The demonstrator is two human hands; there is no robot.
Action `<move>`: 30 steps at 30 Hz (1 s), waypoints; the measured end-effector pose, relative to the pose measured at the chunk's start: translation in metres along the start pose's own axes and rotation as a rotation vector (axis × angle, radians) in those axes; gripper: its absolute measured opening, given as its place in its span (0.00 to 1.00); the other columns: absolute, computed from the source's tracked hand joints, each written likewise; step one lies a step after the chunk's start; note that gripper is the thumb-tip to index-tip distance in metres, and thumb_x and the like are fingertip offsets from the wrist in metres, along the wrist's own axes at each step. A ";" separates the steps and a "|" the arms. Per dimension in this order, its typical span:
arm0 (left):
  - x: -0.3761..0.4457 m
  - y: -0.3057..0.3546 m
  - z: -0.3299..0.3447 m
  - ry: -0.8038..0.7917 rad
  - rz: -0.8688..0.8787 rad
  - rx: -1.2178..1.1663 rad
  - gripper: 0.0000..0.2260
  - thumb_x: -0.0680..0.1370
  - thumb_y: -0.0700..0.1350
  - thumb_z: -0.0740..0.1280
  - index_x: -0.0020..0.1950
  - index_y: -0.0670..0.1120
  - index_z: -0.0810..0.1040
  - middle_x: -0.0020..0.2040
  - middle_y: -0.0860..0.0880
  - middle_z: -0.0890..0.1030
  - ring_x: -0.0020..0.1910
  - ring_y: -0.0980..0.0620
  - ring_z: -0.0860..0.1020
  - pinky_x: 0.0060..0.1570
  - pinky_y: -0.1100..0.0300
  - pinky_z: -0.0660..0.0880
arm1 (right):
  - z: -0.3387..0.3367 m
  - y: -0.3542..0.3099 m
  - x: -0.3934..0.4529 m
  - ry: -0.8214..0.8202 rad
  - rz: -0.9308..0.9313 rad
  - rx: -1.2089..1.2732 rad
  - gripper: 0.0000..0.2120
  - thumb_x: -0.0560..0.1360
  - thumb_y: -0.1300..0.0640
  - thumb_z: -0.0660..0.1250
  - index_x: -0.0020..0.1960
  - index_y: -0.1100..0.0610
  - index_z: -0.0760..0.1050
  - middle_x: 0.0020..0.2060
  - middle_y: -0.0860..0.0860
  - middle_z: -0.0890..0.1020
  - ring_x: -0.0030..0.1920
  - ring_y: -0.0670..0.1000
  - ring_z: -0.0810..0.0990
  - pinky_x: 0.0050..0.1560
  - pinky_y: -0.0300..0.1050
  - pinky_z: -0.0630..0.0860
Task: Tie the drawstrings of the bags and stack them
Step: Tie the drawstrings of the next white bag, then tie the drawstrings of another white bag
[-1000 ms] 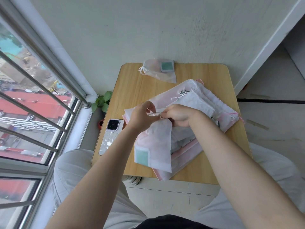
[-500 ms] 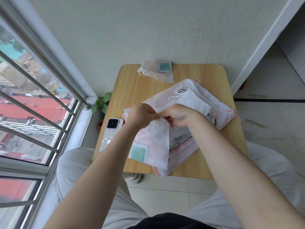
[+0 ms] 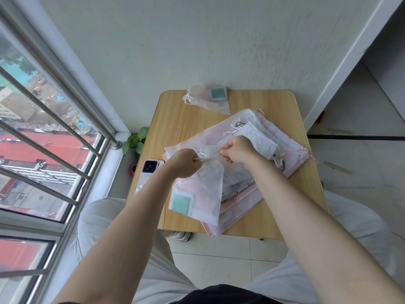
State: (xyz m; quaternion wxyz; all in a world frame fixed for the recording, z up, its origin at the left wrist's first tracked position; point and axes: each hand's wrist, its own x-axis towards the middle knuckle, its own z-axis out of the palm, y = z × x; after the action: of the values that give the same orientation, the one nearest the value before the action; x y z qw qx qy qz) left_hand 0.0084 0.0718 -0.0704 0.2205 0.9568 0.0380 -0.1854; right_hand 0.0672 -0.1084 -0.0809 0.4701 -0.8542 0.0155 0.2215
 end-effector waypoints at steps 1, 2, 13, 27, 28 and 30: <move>0.000 0.000 0.000 -0.022 0.002 0.037 0.13 0.79 0.44 0.61 0.36 0.42 0.67 0.34 0.45 0.69 0.32 0.49 0.66 0.32 0.58 0.63 | 0.001 -0.001 0.000 0.016 -0.038 -0.074 0.09 0.76 0.64 0.69 0.38 0.57 0.78 0.37 0.53 0.81 0.40 0.50 0.78 0.46 0.44 0.78; 0.000 0.000 0.000 -0.047 0.007 0.075 0.13 0.78 0.43 0.61 0.35 0.42 0.66 0.34 0.45 0.68 0.32 0.49 0.66 0.33 0.58 0.63 | 0.001 -0.001 0.000 0.028 -0.068 -0.141 0.08 0.76 0.63 0.69 0.38 0.59 0.79 0.39 0.52 0.81 0.41 0.49 0.78 0.47 0.43 0.75; 0.006 0.015 -0.007 -0.167 0.034 0.332 0.15 0.74 0.46 0.67 0.30 0.44 0.68 0.30 0.49 0.68 0.31 0.51 0.68 0.34 0.58 0.66 | 0.012 0.000 0.010 0.113 -0.170 -0.306 0.06 0.77 0.62 0.67 0.43 0.63 0.81 0.49 0.53 0.84 0.50 0.52 0.80 0.50 0.40 0.72; 0.037 0.009 -0.035 0.112 -0.051 -0.484 0.11 0.73 0.48 0.74 0.46 0.39 0.83 0.38 0.47 0.79 0.38 0.50 0.73 0.38 0.57 0.71 | -0.021 -0.014 0.028 0.056 -0.203 0.055 0.11 0.78 0.48 0.66 0.54 0.54 0.78 0.47 0.48 0.82 0.46 0.47 0.80 0.47 0.42 0.75; 0.039 0.005 -0.041 0.161 -0.116 -0.627 0.11 0.74 0.47 0.74 0.45 0.38 0.82 0.36 0.47 0.77 0.36 0.50 0.72 0.37 0.58 0.69 | -0.028 -0.014 0.032 0.095 -0.190 0.021 0.13 0.77 0.44 0.64 0.53 0.53 0.78 0.46 0.46 0.81 0.46 0.46 0.79 0.45 0.42 0.73; 0.045 -0.001 -0.048 0.247 -0.238 -0.864 0.08 0.75 0.45 0.73 0.42 0.40 0.81 0.36 0.46 0.77 0.35 0.50 0.71 0.37 0.58 0.70 | -0.041 -0.013 0.038 0.191 -0.172 0.017 0.18 0.78 0.42 0.62 0.41 0.57 0.76 0.36 0.46 0.76 0.38 0.46 0.75 0.40 0.43 0.67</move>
State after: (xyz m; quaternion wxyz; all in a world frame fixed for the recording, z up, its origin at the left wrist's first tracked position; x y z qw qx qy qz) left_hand 0.0660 0.0937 -0.0473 0.5700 0.7811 0.2475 -0.0612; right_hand 0.1196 -0.1273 -0.0671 0.4912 -0.8655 -0.0113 0.0977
